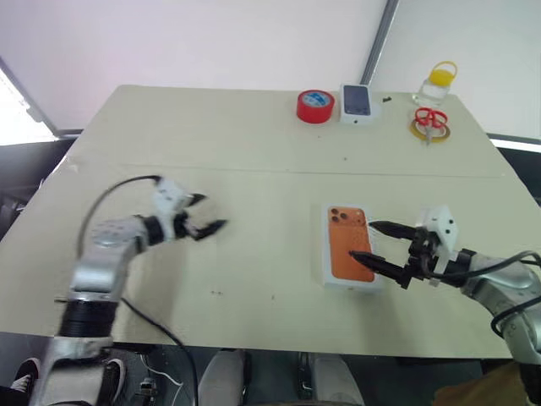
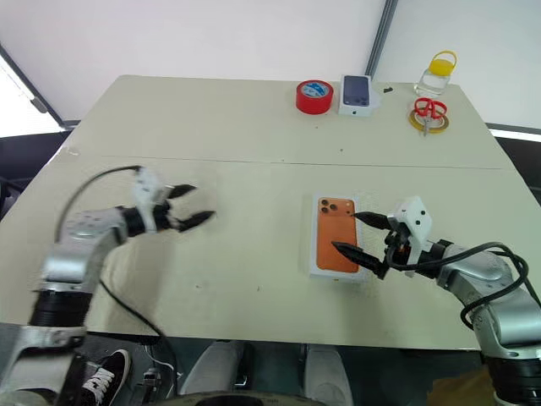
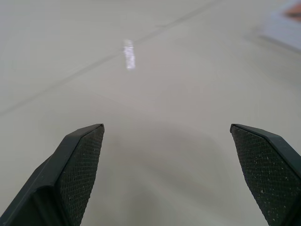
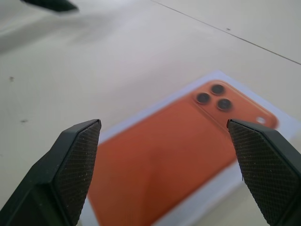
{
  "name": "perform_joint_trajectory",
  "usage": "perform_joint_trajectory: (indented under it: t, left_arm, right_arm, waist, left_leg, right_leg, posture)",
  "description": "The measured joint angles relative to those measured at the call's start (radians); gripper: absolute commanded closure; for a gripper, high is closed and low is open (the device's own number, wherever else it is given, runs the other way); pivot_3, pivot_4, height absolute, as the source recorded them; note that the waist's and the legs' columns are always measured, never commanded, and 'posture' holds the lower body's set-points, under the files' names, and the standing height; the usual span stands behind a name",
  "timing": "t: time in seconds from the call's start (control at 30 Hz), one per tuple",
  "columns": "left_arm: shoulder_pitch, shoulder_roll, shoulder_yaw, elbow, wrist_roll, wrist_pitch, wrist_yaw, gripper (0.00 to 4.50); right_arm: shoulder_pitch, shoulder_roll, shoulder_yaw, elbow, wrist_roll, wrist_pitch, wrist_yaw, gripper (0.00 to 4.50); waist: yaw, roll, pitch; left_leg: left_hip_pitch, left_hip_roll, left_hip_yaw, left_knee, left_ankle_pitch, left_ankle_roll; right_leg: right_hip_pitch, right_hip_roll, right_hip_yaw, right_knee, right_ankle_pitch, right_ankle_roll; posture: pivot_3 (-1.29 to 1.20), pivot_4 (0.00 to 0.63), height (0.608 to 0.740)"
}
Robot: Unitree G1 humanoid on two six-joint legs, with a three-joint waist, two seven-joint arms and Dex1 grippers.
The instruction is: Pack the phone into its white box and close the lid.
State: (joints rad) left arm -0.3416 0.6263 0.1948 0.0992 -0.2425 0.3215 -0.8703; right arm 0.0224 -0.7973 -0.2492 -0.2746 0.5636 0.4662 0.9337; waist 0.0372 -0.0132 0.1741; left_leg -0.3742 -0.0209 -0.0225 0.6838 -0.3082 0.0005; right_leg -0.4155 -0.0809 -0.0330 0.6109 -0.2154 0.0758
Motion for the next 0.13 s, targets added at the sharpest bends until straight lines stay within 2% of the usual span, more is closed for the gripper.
perform_joint_trajectory:
  t: [0.13]
  left_arm:
    - [0.105,0.042,0.07,-0.03,-0.045,-0.025,-0.021,0.0]
  right_arm:
    - [-0.002,-0.024,-0.027,0.075,-0.018,-0.044,0.047,0.02]
  waist:
    - [0.0,0.001,0.0]
  left_leg:
    - [0.0,-0.001,0.003,-0.001,0.0,0.0]
  right_leg:
    - [0.0,-0.003,0.002,-0.001,0.0,0.001]
  posture:
    - [0.0,0.15,0.739]
